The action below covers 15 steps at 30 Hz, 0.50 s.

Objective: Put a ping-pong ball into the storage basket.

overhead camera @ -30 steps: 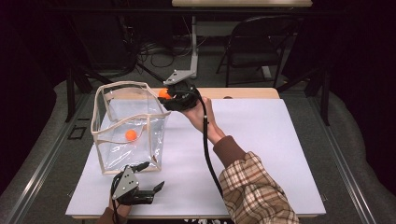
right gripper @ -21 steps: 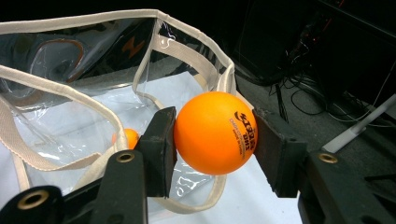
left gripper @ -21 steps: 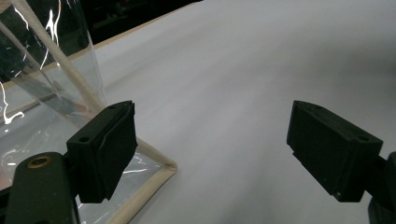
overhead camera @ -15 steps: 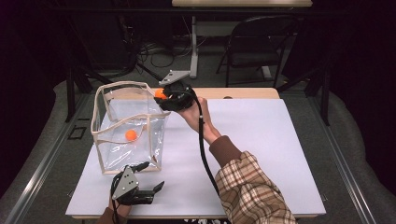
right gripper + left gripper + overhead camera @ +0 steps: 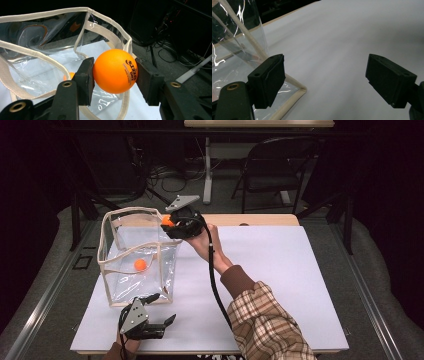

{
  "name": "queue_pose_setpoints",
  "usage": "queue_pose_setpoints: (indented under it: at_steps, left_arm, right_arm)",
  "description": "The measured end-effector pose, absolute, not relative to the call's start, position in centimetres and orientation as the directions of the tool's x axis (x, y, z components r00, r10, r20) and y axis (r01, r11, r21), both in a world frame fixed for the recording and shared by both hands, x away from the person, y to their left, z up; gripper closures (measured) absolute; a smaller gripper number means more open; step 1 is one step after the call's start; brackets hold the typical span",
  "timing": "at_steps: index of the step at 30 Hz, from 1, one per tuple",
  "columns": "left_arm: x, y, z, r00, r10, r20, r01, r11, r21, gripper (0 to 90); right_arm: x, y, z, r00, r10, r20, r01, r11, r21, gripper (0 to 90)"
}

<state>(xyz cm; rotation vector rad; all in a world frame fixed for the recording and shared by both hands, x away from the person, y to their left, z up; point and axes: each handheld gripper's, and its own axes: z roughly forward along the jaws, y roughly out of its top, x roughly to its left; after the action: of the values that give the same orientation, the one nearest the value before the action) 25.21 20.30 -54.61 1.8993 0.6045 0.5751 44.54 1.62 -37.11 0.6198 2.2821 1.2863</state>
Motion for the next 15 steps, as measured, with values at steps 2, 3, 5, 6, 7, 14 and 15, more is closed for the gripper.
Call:
queue_pose_setpoints:
  at_steps: [2,3,5,6,7,14,15]
  left_arm:
    - [25.20,20.30,-54.61,0.760,0.638,0.121,0.152,-0.357,0.922,15.9]
    - [25.19,20.29,-54.62,0.760,0.639,0.119,0.154,-0.354,0.922,15.9]
    - [25.19,20.31,-54.62,0.759,0.641,0.119,0.154,-0.353,0.923,15.9]
    - [25.20,20.32,-54.62,0.759,0.641,0.118,0.154,-0.353,0.923,15.9]
    - [25.19,20.31,-54.62,0.758,0.641,0.118,0.154,-0.352,0.923,15.9]
    - [25.19,20.31,-54.60,0.759,0.641,0.118,0.154,-0.353,0.923,15.9]
    - [25.18,20.31,-54.60,0.759,0.640,0.119,0.154,-0.354,0.923,15.9]
  right_arm:
    - [44.57,1.78,-37.17,-0.800,0.578,-0.158,0.164,0.465,0.870,51.2]
    - [44.59,1.86,-37.20,-0.801,0.577,-0.159,0.164,0.467,0.869,51.2]
    - [44.61,1.98,-37.21,-0.803,0.574,-0.161,0.163,0.471,0.867,51.2]
    - [44.62,2.04,-37.21,-0.804,0.573,-0.162,0.163,0.473,0.866,51.2]
    - [44.63,2.09,-37.21,-0.804,0.573,-0.160,0.164,0.473,0.866,51.2]
    - [44.63,2.47,-37.19,-0.808,0.568,-0.157,0.167,0.477,0.863,51.2]
    - [44.65,2.54,-37.22,-0.807,0.568,-0.158,0.166,0.475,0.864,51.2]
